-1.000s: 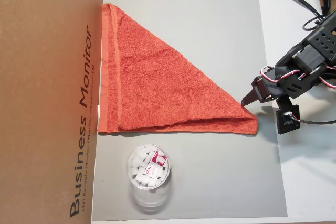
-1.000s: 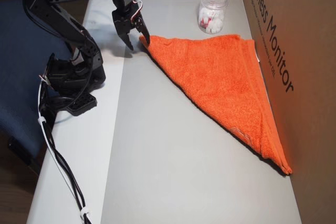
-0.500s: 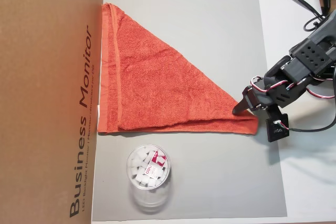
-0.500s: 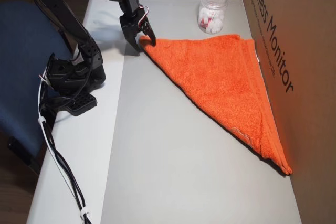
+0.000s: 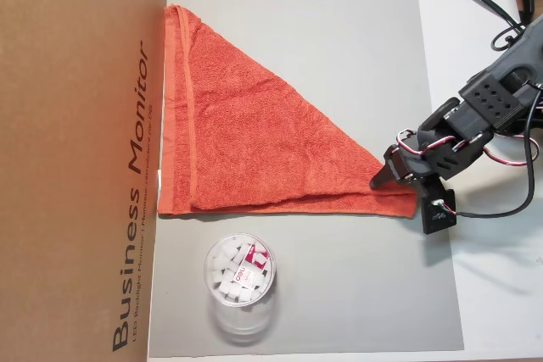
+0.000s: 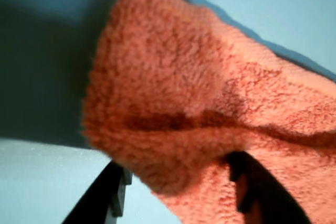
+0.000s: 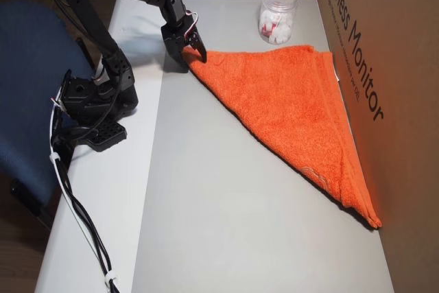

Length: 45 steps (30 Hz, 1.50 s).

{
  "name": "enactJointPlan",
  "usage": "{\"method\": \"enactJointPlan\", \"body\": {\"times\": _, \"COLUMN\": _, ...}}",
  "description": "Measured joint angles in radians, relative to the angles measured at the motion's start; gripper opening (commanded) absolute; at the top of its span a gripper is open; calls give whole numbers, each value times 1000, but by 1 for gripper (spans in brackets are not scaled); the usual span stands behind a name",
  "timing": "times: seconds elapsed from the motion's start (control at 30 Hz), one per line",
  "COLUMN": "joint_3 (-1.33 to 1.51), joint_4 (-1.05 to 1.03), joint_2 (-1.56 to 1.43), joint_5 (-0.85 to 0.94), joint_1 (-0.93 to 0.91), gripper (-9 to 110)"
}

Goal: Fold the blanket.

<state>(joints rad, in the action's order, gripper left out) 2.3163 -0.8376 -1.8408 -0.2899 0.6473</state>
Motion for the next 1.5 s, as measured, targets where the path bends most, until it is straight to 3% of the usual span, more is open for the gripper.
{"method": "enactJointPlan", "body": {"times": 0.3, "joint_3": -25, "joint_4": 3, "joint_2": 34, "joint_5": 0, "joint_1": 0, "gripper": 14}}
{"method": "enactJointPlan", "body": {"times": 0.6, "joint_3": -28, "joint_4": 63, "joint_2": 35, "joint_5": -5, "joint_1": 0, "gripper": 2}}
{"method": "enactJointPlan", "body": {"times": 1.0, "joint_3": -28, "joint_4": 92, "joint_2": 35, "joint_5": -193, "joint_1": 12, "gripper": 0}}
{"method": "enactJointPlan", "body": {"times": 1.5, "joint_3": -26, "joint_4": 17, "joint_2": -44, "joint_5": -207, "joint_1": 12, "gripper": 0}}
